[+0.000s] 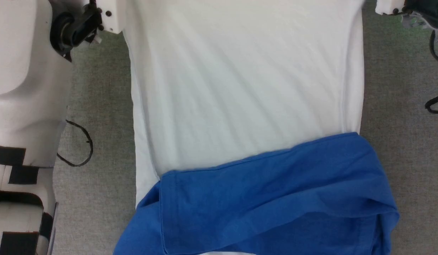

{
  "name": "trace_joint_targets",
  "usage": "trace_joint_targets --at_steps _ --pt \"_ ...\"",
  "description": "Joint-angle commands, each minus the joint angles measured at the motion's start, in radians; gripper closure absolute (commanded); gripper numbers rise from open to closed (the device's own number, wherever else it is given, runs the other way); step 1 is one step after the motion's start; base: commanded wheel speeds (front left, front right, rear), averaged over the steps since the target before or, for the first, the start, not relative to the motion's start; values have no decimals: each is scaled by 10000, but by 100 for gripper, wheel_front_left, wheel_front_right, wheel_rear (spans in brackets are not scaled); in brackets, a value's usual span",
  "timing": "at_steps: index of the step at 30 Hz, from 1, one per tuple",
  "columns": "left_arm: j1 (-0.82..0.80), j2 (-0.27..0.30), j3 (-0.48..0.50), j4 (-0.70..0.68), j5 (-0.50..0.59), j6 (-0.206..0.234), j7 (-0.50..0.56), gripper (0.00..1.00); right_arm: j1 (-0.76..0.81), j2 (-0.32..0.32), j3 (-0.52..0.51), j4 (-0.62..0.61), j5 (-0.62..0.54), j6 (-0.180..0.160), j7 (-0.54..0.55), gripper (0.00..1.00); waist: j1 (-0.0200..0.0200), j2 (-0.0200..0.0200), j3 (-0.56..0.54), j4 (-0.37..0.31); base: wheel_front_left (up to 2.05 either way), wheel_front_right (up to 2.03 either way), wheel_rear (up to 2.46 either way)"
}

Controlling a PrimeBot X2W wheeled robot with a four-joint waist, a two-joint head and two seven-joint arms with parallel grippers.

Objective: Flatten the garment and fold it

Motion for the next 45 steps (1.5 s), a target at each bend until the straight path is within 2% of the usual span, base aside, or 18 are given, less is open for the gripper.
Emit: trace_joint_targets --at_steps 1,3,5,10,21,25,29,34,37,40,45 --pt "-182 29 -23 38 -54 -45 -83 100 699 161 334 603 38 -13 558 100 2 0 10 23 0 0 0" --pt "-191 66 -68 92 -123 -51 -144 100 645 186 466 705 84 -13 805 100 2 0 -3 16 0 0 0" --pt "-197 118 -68 154 -189 -55 -276 100 506 151 582 536 69 -13 532 100 2 0 -37 -10 0 0 0" --pt "-262 344 148 409 -35 30 -1474 100 98 -15 474 82 77 -13 -1293 100 2 0 -400 -156 0 0 0" --pt "-1192 650 491 1377 690 266 -5310 100 -804 -268 299 -244 -201 -13 -5373 100 2 0 -1629 -554 0 0 0" --pt "-1383 786 220 1575 1013 175 -6178 100 -952 -321 344 -361 -323 -13 -6407 100 2 0 -1957 -682 0 0 0" --pt "-1053 860 120 1552 883 76 -6559 100 -582 -297 772 -656 -223 -13 -6572 100 2 0 -2207 -711 0 0 0" --pt "645 965 365 851 237 37 -7002 100 970 -683 1718 -1705 16 -13 -6873 100 2 0 -2862 -590 0 0 0" --pt "2158 1175 504 -151 12 135 -7400 100 2252 -1032 2122 -2608 248 -13 -6945 100 2 0 -3342 -539 0 0 0" --pt "4052 1281 766 -1315 -302 606 -7603 100 3668 -1463 2272 -3541 459 -13 -6884 100 2 0 -3855 -469 0 0 0" --pt "7323 1407 1087 -3445 -840 1506 -7307 100 6017 -1994 2097 -5044 595 -13 -6328 100 2 0 -4403 -506 0 0 0"
